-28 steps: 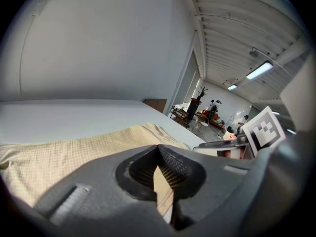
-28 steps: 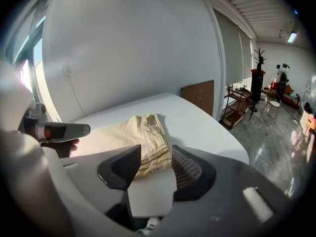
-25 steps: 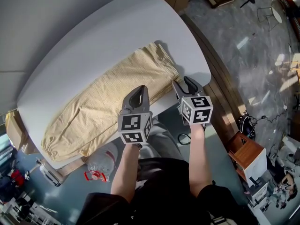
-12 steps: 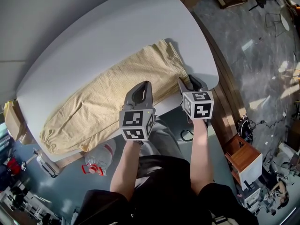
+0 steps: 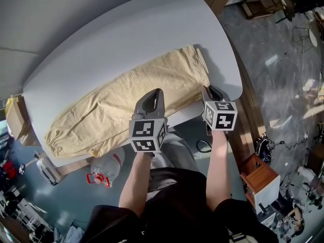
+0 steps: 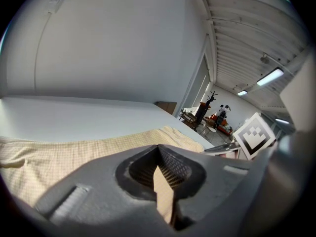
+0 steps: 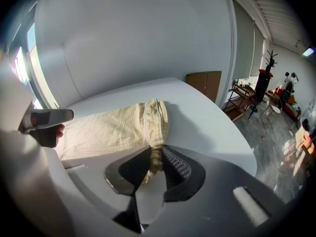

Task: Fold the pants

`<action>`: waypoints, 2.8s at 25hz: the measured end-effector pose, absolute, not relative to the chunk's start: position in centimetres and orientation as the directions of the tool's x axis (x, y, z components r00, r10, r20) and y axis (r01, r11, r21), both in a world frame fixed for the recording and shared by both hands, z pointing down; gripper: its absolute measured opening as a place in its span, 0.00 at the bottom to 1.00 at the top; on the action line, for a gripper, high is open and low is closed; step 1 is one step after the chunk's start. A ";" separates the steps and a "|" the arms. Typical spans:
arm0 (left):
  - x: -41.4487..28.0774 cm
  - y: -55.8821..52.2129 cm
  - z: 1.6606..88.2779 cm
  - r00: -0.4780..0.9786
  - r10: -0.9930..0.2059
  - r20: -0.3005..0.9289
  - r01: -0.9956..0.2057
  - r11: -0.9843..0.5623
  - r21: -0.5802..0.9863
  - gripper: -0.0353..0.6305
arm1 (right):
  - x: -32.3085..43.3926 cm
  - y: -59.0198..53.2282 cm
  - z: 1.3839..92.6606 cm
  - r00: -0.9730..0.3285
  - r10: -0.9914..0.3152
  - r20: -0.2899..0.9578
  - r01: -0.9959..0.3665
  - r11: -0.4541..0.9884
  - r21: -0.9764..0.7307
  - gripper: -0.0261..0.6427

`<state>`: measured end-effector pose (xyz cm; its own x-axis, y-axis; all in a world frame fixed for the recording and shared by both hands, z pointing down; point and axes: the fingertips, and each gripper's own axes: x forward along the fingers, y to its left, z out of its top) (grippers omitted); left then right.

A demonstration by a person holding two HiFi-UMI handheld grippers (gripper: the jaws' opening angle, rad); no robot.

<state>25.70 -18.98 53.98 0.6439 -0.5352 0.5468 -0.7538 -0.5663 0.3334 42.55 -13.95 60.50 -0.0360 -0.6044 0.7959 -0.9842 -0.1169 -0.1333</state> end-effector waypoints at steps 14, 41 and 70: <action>16.8 -18.0 50.3 0.599 -0.628 0.497 -0.800 -0.499 0.334 0.06 | 36.9 -15.5 53.6 -0.048 -0.689 0.723 -0.992 -0.050 -0.114 0.15; -13.7 -16.2 47.6 0.292 -0.849 0.441 -0.918 -0.120 0.377 0.06 | 6.4 -22.2 45.6 -0.330 -0.692 0.642 -0.925 0.374 -0.072 0.15; -27.4 -8.7 48.8 0.158 -0.876 0.456 -0.930 0.023 0.367 0.06 | -17.9 -10.1 56.0 -0.585 -0.307 0.751 -0.597 0.790 -0.142 0.31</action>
<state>-27.44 -8.70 48.77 0.1584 -0.8757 0.4562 -0.9300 0.0229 0.3669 -17.93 -10.09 55.96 -0.5848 -0.3070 0.7508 -0.5966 0.7900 -0.1417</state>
